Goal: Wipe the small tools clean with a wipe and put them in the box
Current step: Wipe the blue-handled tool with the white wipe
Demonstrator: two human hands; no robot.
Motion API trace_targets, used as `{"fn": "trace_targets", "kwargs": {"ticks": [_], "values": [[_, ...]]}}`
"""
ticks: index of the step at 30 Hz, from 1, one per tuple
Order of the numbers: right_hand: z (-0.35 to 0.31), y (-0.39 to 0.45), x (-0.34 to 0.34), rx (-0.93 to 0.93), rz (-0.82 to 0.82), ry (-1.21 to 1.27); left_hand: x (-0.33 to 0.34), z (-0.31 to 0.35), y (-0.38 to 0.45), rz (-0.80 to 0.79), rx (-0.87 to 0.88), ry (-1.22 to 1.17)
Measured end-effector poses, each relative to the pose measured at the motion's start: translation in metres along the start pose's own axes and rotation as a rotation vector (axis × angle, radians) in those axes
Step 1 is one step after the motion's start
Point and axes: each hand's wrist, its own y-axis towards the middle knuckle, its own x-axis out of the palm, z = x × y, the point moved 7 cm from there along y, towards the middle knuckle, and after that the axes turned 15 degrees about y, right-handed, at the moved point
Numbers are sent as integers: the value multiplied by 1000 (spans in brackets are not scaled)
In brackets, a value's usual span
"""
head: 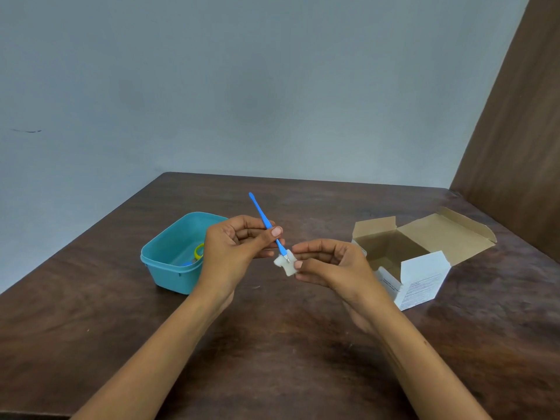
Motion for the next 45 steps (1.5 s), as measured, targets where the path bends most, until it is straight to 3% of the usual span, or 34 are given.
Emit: {"fn": "trace_targets", "kwargs": {"ticks": [9, 21, 28, 45], "values": [[-1, -4, 1, 49, -23, 88, 2, 2, -2, 11, 37, -12], [-5, -3, 0, -72, 71, 3, 4, -1, -3, 4, 9, -35], [1, -4, 3, 144, -31, 292, -1, -3, 1, 19, -16, -98], [2, -4, 2, 64, 54, 170, 5, 2, -3, -24, 35, -59]]}}
